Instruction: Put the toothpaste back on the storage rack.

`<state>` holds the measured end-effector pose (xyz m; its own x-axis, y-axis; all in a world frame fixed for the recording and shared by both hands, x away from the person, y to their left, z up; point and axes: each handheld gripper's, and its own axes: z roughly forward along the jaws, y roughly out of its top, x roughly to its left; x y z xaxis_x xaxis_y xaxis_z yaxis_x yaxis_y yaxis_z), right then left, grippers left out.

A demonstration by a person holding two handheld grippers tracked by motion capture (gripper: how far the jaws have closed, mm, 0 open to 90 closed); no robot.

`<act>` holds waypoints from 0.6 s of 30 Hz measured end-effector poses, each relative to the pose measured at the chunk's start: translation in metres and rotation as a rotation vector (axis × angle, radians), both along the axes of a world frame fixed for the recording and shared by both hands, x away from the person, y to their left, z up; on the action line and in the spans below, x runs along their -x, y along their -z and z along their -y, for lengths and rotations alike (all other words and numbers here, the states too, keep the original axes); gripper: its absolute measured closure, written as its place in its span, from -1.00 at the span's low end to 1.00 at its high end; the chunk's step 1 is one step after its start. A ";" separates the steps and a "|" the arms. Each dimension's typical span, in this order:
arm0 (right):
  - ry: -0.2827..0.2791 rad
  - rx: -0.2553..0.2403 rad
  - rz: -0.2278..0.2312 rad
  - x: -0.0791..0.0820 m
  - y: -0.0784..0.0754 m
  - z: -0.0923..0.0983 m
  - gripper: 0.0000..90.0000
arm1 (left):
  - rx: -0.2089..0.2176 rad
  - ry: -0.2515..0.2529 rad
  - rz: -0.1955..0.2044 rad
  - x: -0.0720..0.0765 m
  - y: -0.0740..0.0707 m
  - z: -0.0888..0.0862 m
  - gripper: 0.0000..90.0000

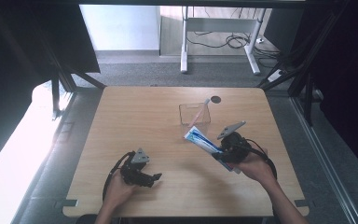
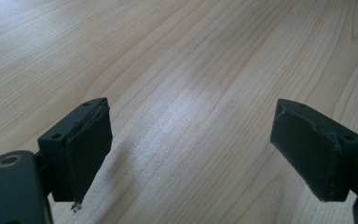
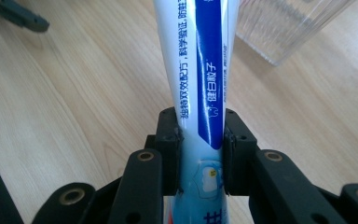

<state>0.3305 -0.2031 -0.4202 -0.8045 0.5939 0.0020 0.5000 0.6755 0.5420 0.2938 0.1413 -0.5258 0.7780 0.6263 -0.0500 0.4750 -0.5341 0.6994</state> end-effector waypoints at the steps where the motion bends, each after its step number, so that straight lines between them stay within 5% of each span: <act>1: 0.003 -0.004 0.004 0.000 -0.002 0.000 0.62 | 0.001 -0.001 0.000 0.000 0.000 0.000 -0.71; 18: 0.050 -0.098 0.071 -0.019 -0.023 -0.003 0.62 | 0.004 -0.015 0.009 0.000 -0.001 -0.001 -0.71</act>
